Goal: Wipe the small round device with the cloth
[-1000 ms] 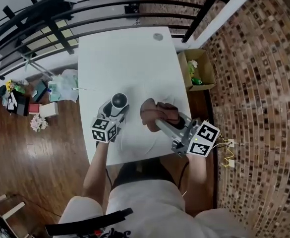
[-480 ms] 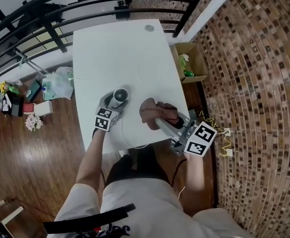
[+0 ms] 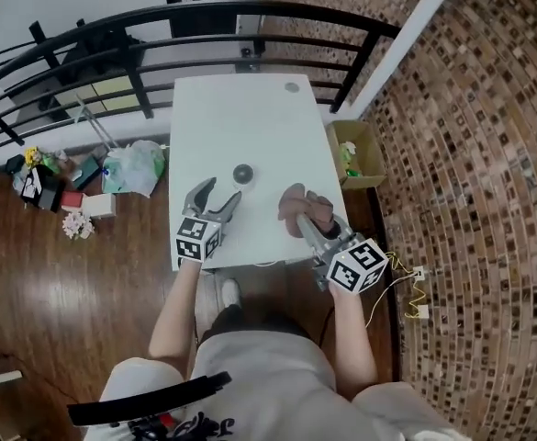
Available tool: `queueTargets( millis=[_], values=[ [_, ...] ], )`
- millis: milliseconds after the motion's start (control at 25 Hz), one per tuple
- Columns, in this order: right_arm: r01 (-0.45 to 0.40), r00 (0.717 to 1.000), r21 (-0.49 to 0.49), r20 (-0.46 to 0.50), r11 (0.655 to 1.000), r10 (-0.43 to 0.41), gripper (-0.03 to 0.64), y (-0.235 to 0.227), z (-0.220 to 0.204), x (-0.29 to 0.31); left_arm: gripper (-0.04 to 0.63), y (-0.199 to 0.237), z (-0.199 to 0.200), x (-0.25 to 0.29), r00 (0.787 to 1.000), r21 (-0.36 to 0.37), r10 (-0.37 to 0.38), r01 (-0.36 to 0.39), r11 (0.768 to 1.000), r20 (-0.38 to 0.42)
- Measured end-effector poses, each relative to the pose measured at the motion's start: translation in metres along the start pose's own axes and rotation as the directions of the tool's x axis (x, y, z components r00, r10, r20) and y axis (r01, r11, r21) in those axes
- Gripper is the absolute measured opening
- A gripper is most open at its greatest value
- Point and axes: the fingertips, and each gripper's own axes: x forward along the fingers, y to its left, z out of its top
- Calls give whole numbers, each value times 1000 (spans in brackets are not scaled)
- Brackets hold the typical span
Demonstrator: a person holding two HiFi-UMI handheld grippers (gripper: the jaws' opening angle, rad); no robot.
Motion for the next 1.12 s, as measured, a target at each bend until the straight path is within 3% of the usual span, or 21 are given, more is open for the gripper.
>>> queueTargets(
  millis=[240, 520, 800, 1120],
  values=[
    [-4, 993, -156, 118, 988, 22, 29, 51, 24, -47, 307, -74, 48, -90, 987, 56, 111, -118, 991, 116],
    [28, 984, -252, 179, 967, 18, 29, 106, -8, -202, 287, -227, 55, -213, 931, 61, 284, -305, 950, 227],
    [64, 991, -173, 123, 983, -43, 28, 142, -27, -319, 278, -351, 64, -302, 908, 62, 368, -387, 920, 198],
    [99, 977, -225, 205, 969, -52, 28, 203, 2, -371, 255, -402, 69, -363, 891, -18, 382, -390, 921, 245]
  ],
)
